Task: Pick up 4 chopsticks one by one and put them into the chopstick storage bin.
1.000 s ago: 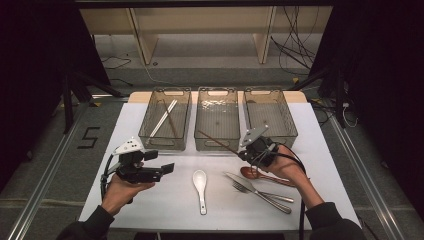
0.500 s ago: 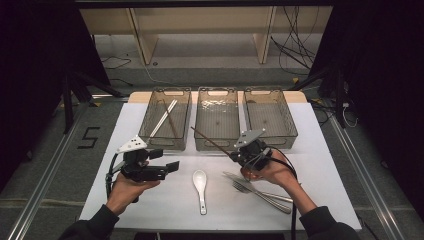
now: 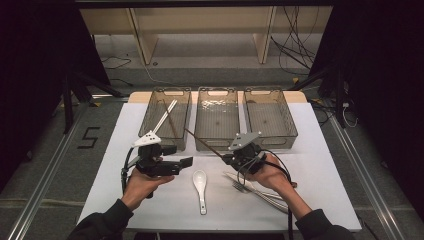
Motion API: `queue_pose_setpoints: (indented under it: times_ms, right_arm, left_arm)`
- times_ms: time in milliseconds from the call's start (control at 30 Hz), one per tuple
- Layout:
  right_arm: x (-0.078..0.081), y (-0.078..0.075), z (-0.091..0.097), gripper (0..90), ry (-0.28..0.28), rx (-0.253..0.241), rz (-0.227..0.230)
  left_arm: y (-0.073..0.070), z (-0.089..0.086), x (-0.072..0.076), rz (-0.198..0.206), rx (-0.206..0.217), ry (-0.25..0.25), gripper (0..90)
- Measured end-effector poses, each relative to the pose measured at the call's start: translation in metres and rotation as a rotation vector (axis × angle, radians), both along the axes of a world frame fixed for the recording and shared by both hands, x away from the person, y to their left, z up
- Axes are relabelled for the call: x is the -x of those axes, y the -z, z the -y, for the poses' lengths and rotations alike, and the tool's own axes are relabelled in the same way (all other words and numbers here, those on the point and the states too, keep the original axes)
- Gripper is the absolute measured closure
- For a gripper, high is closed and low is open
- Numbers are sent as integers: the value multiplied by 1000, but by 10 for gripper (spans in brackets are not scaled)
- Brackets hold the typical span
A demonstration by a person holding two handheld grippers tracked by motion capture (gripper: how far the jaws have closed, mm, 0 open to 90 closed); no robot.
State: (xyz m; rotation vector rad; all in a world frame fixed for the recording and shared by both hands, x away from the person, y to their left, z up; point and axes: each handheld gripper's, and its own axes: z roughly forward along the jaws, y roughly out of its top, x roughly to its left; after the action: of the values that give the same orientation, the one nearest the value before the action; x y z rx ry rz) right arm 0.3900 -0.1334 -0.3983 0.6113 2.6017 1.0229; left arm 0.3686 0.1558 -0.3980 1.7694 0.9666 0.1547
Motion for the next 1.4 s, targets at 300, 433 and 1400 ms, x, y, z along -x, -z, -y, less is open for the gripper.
queue_pose_setpoints:
  times_ms: [300,433,1400]
  right_arm:
    - [7,-1,-9,857,-15,-47,-1]
    - [12,-2,-17,856,-34,-63,8]
    - [21,-2,-29,856,-49,-144,9]
  left_arm:
    - [2,9,-6,-27,31,-2,164]
    - [2,16,-8,-34,46,6,181]
    - [9,27,-13,-95,157,78,692]
